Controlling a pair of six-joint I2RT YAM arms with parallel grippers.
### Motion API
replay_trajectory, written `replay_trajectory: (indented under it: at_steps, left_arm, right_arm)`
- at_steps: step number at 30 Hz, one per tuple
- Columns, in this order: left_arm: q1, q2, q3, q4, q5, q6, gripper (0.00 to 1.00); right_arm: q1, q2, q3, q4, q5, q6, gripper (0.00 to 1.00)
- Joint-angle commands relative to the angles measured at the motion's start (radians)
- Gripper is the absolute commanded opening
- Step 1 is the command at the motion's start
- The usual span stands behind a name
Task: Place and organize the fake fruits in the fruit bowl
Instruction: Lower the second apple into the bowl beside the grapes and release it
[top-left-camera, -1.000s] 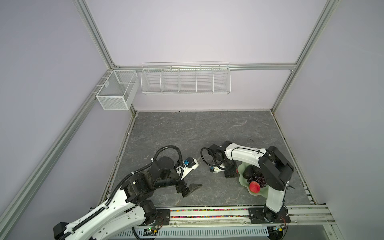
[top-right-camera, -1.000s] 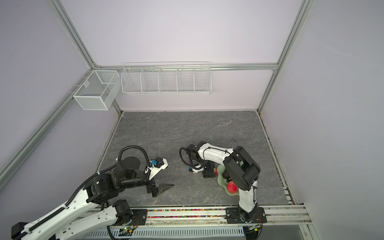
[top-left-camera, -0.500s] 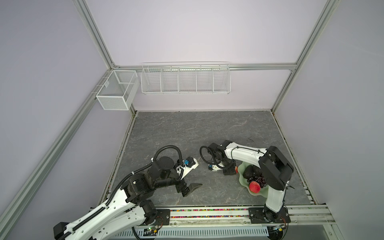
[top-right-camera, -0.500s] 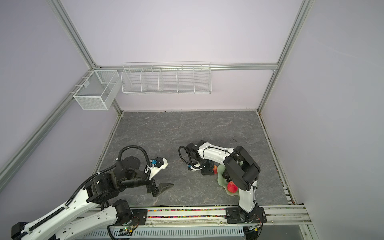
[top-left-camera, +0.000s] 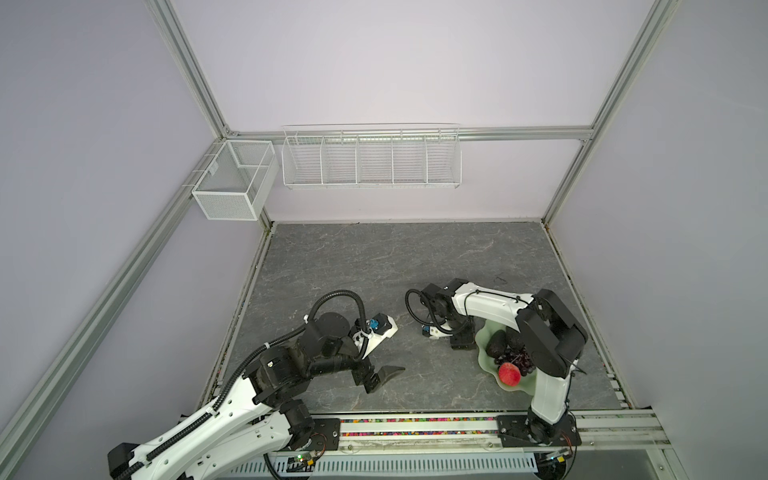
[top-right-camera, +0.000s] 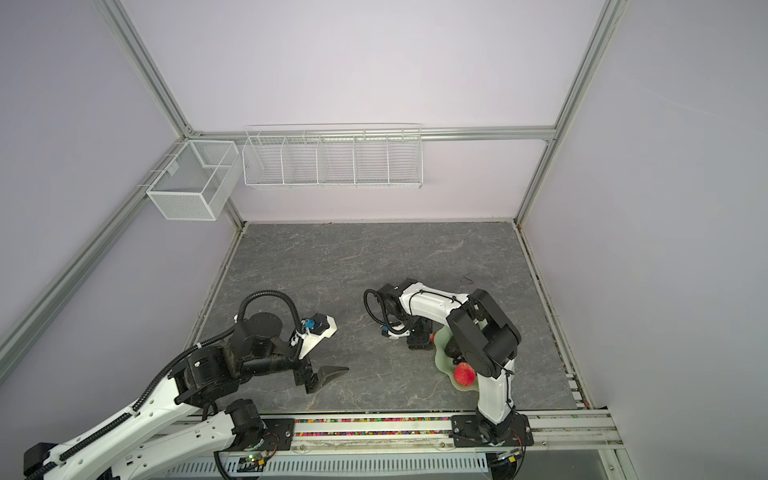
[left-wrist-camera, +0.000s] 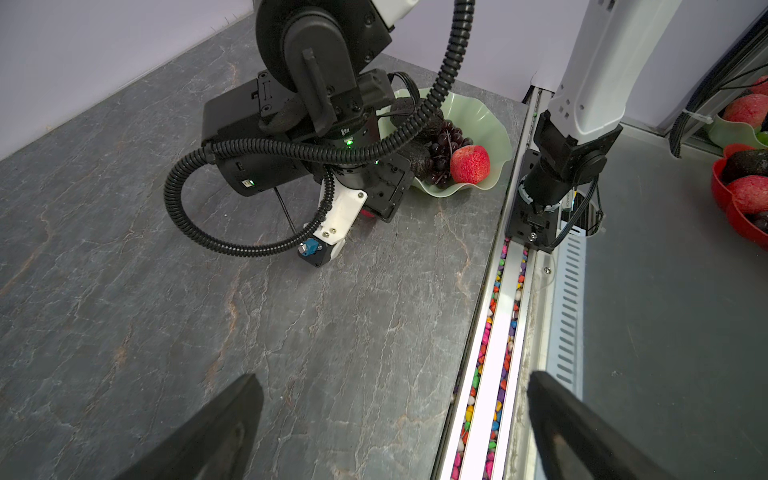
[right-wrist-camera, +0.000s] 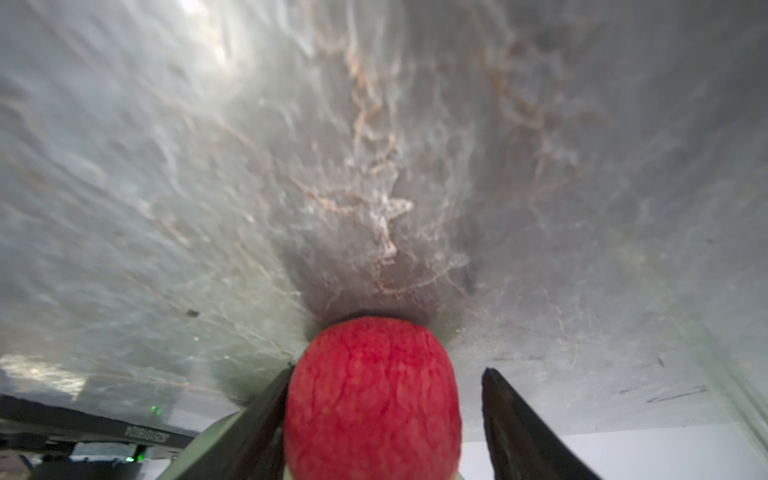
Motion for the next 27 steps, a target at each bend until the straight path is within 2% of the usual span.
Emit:
replay_trajectory:
  at_steps: [1, 3, 6, 12, 15, 19, 23, 27]
  left_arm:
    - [-0.001, -0.003, -0.007, 0.012, -0.001, 0.028, 0.99]
    - [0.000, -0.001, -0.007, 0.012, -0.001, 0.028, 0.99]
    - [0.000, -0.001, -0.005, 0.013, -0.002, 0.027, 0.99]
    - [0.000, 0.007, 0.021, 0.004, -0.007, 0.030, 0.99]
    - [-0.001, 0.011, 0.040, 0.019, 0.005, 0.039, 0.99]
    - [0.000, 0.043, 0.068, 0.050, 0.043, 0.074, 0.99]
    - [0.000, 0.125, 0.097, 0.047, 0.075, 0.132, 0.99]
    - [0.000, 0.165, 0.118, 0.043, 0.117, 0.139, 0.99]
  right_arm:
    - [-0.001, 0.011, 0.005, -0.027, -0.014, 0.003, 0.61]
    - [-0.001, 0.013, 0.021, -0.035, -0.014, -0.001, 0.50]
    - [0.003, -0.008, 0.065, -0.049, -0.026, 0.001, 0.42]
    - [0.028, -0.191, 0.101, 0.020, -0.090, 0.033, 0.40]
    - [0.023, -0.282, 0.091, 0.006, -0.070, 0.119, 0.40]
    - [-0.007, -0.410, 0.035, -0.069, 0.018, 0.295, 0.38]
    - [-0.087, -0.541, -0.028, -0.170, 0.088, 0.434, 0.39]
    - [-0.277, -0.599, -0.106, -0.219, 0.116, 0.461, 0.36]
